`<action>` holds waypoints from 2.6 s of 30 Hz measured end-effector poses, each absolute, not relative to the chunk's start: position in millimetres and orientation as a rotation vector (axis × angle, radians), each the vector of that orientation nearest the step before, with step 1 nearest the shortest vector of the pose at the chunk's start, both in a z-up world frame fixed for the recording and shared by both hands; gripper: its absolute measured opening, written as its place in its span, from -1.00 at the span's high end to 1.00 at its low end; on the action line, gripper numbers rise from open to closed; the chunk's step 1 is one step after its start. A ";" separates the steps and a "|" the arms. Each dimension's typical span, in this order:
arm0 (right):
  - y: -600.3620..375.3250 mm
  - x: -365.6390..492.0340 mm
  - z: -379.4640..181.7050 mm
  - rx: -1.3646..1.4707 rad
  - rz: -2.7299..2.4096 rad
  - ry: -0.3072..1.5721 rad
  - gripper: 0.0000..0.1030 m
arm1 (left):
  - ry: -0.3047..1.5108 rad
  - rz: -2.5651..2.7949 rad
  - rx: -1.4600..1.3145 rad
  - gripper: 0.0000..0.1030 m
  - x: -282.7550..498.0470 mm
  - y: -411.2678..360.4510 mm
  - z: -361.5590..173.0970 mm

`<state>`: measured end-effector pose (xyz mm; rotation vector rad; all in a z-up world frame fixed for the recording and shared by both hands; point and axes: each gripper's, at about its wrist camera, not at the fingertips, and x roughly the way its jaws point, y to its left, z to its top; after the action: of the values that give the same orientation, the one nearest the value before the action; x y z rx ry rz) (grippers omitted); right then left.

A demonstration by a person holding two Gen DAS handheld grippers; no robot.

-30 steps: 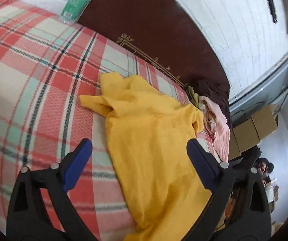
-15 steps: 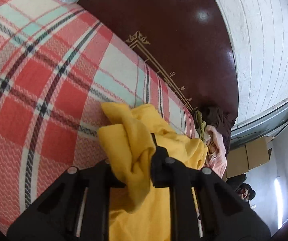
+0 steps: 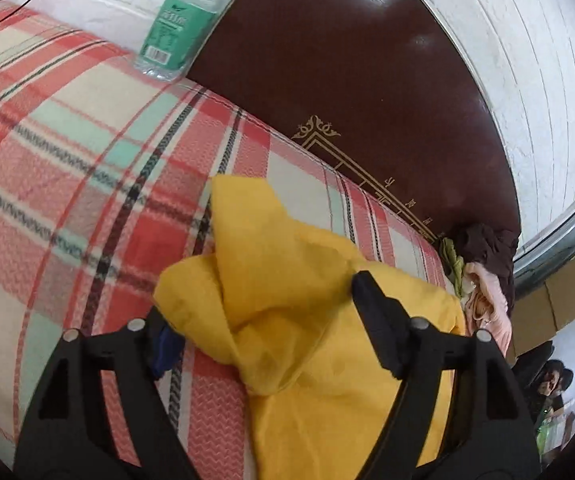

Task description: Fold clothes

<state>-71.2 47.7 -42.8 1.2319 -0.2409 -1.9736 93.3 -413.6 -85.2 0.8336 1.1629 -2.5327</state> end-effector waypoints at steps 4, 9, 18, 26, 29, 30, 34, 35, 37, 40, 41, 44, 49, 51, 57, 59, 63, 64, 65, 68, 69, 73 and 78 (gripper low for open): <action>53.4 -102.6 -38.0 1.207 -2.008 -0.282 -0.36 | 1.192 -2.506 0.767 -0.55 128.5 -406.0 -83.6; 59.8 -170.8 -35.5 1.198 -2.071 -0.426 -0.36 | 1.036 -2.674 0.836 -0.55 147.6 -364.3 -60.9; 43.2 -252.1 -63.8 1.274 -2.101 -0.616 -0.18 | 0.791 -2.910 1.048 -0.57 86.8 -282.3 -36.4; 27.5 -215.5 -20.7 1.053 -2.101 -0.277 0.89 | 0.772 -2.974 1.130 -0.57 47.5 -264.9 -36.7; 25.1 -177.0 2.2 0.932 -2.091 -0.029 0.90 | 0.755 -2.979 1.172 -0.57 49.4 -266.1 -37.8; 22.1 -164.4 0.6 0.938 -2.071 0.061 0.90 | 0.739 -2.970 1.185 -0.57 49.2 -267.3 -39.0; 13.0 -126.0 -26.5 1.007 -2.000 0.401 0.90 | 0.702 -2.929 1.227 -0.57 47.6 -276.0 -44.4; 12.9 -119.7 -32.9 1.027 -1.975 0.450 0.90 | 0.685 -2.921 1.236 -0.57 46.5 -278.7 -44.3; 12.7 -107.0 -45.8 1.066 -1.922 0.548 0.90 | 0.622 -2.902 1.248 -0.57 42.7 -284.9 -41.3; 20.7 -105.3 -49.3 1.150 -1.874 0.574 0.71 | 0.536 -2.876 1.236 -0.57 32.8 -301.0 -30.7; 25.6 -108.1 -40.9 1.141 -1.873 0.544 0.65 | 0.515 -2.867 1.226 -0.57 28.3 -308.1 -26.6; 41.1 -119.9 -6.9 1.073 -1.895 0.414 0.64 | 0.494 -2.844 1.201 -0.57 11.3 -330.9 -18.2; 22.3 -167.7 37.0 0.956 -1.905 0.080 -0.09 | 0.432 -2.767 1.307 -0.57 -30.5 -359.1 -33.3; -1.8 -182.7 41.3 0.923 -1.940 0.055 -0.09 | 0.391 -2.733 1.390 -0.57 -42.6 -364.5 -48.4; -81.5 -228.4 6.1 1.072 -1.925 0.135 -0.08 | 0.306 -2.698 1.626 -0.57 -52.7 -363.7 -91.6; -103.1 -236.4 -15.5 1.132 -1.898 0.210 -0.08 | 0.223 -2.712 1.647 -0.57 -49.6 -358.9 -95.4; -137.6 -240.5 -55.1 1.207 -1.840 0.410 0.05 | 0.102 -2.722 1.682 -0.57 -45.0 -350.7 -95.2; -139.8 -236.9 -56.5 1.185 -1.835 0.437 0.05 | 0.070 -2.723 1.689 -0.51 -43.8 -348.2 -94.7; -141.5 -233.3 -56.8 1.162 -1.826 0.461 0.19 | 0.042 -2.727 1.694 -0.38 -42.6 -345.6 -93.8; -146.4 -225.8 -57.1 1.155 -1.786 0.543 0.89 | 0.005 -2.769 1.695 0.37 -41.2 -338.0 -87.7; -145.5 -223.7 -50.4 1.135 -1.800 0.561 0.91 | -0.011 -2.767 1.691 0.48 -41.4 -336.0 -85.2; -141.4 -221.6 -11.5 0.987 -1.952 0.611 0.93 | -0.034 -2.774 1.598 0.80 -44.2 -330.7 -65.7; -145.9 -247.0 28.5 0.859 -2.164 0.570 0.93 | 0.111 -2.796 1.262 0.79 -50.8 -347.1 -29.5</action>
<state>-247.0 -145.9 28.5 0.8585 0.5703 -2.1643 -50.8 -347.1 -29.5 1.2618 0.1109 -2.7959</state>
